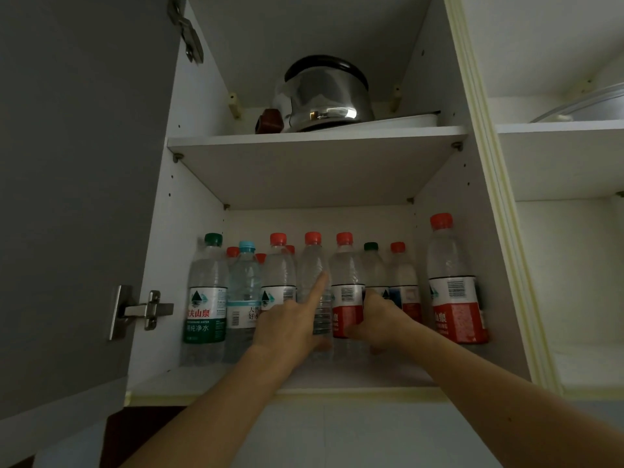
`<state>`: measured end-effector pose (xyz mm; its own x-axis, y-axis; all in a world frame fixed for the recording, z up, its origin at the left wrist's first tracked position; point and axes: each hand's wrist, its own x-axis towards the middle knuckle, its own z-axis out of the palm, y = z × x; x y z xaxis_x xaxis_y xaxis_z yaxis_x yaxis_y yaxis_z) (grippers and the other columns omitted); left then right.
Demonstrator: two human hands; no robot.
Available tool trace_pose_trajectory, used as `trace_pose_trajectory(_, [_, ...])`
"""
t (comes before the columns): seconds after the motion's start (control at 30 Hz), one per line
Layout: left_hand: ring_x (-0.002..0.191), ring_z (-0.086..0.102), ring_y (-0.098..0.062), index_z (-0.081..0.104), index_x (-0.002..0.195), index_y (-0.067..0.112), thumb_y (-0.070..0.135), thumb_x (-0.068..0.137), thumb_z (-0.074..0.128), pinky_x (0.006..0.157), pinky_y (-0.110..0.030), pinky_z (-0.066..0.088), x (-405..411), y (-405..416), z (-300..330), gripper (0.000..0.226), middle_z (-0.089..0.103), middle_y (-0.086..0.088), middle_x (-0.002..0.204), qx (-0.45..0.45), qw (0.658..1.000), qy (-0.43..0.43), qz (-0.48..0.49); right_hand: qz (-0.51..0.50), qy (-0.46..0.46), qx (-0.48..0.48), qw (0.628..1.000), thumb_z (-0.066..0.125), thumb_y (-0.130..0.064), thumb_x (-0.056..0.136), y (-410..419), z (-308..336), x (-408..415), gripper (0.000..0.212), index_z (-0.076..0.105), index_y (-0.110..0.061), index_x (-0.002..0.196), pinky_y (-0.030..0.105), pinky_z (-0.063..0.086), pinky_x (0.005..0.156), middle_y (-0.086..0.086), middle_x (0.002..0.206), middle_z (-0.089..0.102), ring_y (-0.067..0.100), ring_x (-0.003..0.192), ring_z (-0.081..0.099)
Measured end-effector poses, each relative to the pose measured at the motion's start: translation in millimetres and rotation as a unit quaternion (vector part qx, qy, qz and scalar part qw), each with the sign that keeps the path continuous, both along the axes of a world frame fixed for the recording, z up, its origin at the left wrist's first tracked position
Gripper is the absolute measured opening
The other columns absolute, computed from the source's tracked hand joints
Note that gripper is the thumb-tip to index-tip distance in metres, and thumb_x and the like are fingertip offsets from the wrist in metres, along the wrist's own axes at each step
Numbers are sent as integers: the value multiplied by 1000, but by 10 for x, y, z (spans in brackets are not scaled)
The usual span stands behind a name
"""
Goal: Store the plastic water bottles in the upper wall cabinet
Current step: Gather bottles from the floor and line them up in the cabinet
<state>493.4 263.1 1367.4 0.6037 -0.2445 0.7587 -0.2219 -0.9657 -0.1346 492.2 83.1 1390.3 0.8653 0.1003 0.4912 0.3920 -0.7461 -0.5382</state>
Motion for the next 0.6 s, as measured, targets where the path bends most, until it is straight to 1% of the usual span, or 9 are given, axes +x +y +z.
trace_pose_trajectory(0.07, [94, 69, -28, -31, 150, 46, 58, 84, 75, 83, -44, 59, -4, -9, 12, 125, 67, -14, 116, -6, 1000, 7, -6, -4, -5, 3, 1000, 82, -23, 84, 9, -10, 15, 63, 46, -15, 136, 38, 56, 95, 7, 129, 61, 21, 111, 60])
trace_pose_trajectory(0.13, [95, 68, -29, -28, 152, 45, 55, 84, 76, 83, -43, 59, -16, -15, 17, 124, 66, -15, 116, -13, 1000, 17, -15, -2, -10, 8, 1000, 82, -21, 85, 21, -14, 23, 63, 46, -16, 136, 32, 53, 89, 4, 126, 60, 16, 102, 55])
trace_pose_trajectory(0.23, [94, 68, -30, -25, 153, 45, 52, 85, 76, 80, -43, 59, -28, -19, 13, 122, 65, -16, 115, -20, 999, 22, -28, -7, -12, 16, 1000, 82, -22, 84, 36, -11, 24, 62, 46, -15, 134, 33, 55, 84, -6, 100, 53, 15, 96, 53])
trace_pose_trajectory(0.27, [94, 68, -30, -24, 154, 45, 51, 86, 76, 79, -42, 58, -30, -18, 12, 121, 65, -16, 115, -22, 999, 25, -33, -9, -16, 16, 1000, 82, -23, 84, 38, -14, 23, 61, 46, -15, 134, 32, 55, 82, -9, 95, 50, 15, 94, 53])
trace_pose_trajectory(0.3, [94, 68, -29, -24, 154, 44, 49, 86, 76, 80, -42, 58, -30, -19, 14, 121, 65, -15, 116, -25, 998, 30, -40, -9, -21, 15, 1000, 82, -23, 85, 37, -21, 27, 62, 46, -15, 134, 31, 54, 82, -9, 94, 50, 15, 95, 53])
trace_pose_trajectory(0.33, [95, 68, -28, -25, 154, 44, 47, 87, 77, 81, -42, 58, -31, -21, 12, 122, 66, -15, 116, -29, 998, 37, -49, -9, -25, 15, 1000, 81, -23, 85, 35, -30, 26, 62, 46, -16, 136, 31, 53, 83, -8, 99, 53, 15, 96, 54])
trace_pose_trajectory(0.43, [96, 70, -25, -28, 153, 45, 43, 87, 78, 87, -43, 59, -33, -12, -3, 125, 69, -14, 115, -35, 996, 47, -70, -15, -44, 17, 999, 81, -22, 86, 49, -67, 31, 63, 45, -15, 137, 30, 50, 90, 3, 124, 62, 17, 103, 57])
trace_pose_trajectory(0.47, [96, 70, -25, -29, 152, 44, 42, 87, 78, 88, -43, 59, -33, -5, -8, 126, 69, -13, 115, -34, 996, 48, -74, -17, -52, 18, 998, 81, -22, 86, 53, -76, 31, 62, 46, -15, 136, 28, 49, 90, 5, 127, 62, 15, 102, 57])
trace_pose_trajectory(0.6, [98, 70, -25, -28, 153, 44, 40, 86, 79, 91, -44, 58, -28, -2, -7, 126, 69, -14, 116, -39, 995, 53, -80, -10, -65, 33, 997, 80, -21, 86, 43, -97, 18, 56, 49, -16, 132, 25, 49, 84, 0, 117, 63, 12, 97, 55])
